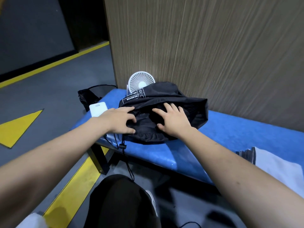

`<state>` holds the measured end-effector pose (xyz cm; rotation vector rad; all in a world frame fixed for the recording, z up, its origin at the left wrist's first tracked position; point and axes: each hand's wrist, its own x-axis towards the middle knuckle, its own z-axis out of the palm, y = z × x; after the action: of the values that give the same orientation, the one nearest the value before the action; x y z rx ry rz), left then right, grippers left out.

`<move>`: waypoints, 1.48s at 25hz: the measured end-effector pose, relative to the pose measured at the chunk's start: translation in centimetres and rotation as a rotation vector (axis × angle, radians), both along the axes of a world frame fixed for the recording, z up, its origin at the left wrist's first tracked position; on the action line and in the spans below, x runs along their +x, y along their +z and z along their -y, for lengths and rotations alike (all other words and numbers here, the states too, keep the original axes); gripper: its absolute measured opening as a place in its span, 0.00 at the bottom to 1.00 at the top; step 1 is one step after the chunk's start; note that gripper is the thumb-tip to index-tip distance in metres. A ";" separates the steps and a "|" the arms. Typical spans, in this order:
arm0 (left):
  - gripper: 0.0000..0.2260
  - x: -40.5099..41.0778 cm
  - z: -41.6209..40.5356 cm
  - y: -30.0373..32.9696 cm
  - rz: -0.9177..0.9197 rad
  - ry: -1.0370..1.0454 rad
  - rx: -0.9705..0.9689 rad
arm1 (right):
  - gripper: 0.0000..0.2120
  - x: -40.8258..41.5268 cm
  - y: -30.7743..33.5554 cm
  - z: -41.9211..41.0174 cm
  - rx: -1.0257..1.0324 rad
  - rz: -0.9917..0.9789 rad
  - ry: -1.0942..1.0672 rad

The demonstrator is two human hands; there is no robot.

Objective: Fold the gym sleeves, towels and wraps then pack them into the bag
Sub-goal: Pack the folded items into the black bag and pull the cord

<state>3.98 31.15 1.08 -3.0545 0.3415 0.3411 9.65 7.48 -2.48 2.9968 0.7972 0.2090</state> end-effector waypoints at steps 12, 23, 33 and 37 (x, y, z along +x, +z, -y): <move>0.22 -5.1 12.2 3.8 0.501 -0.133 -0.145 | 0.32 -8.2 6.3 11.4 0.007 0.153 -0.018; 0.23 -9.1 32.5 1.2 0.325 -0.299 -0.542 | 0.31 -17.0 5.8 33.1 0.220 -0.081 -0.380; 0.27 -7.3 36.7 -4.0 0.155 -0.240 -0.490 | 0.32 -14.1 1.1 34.6 0.319 -0.348 -0.280; 0.26 -6.4 36.5 -5.8 0.084 -0.229 -0.491 | 0.41 -12.3 -0.5 34.0 0.307 -0.480 -0.343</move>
<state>-2.39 -5.32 -4.71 -3.4283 0.8799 0.1290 -2.62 -26.53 -2.96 3.4614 0.2629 -0.4539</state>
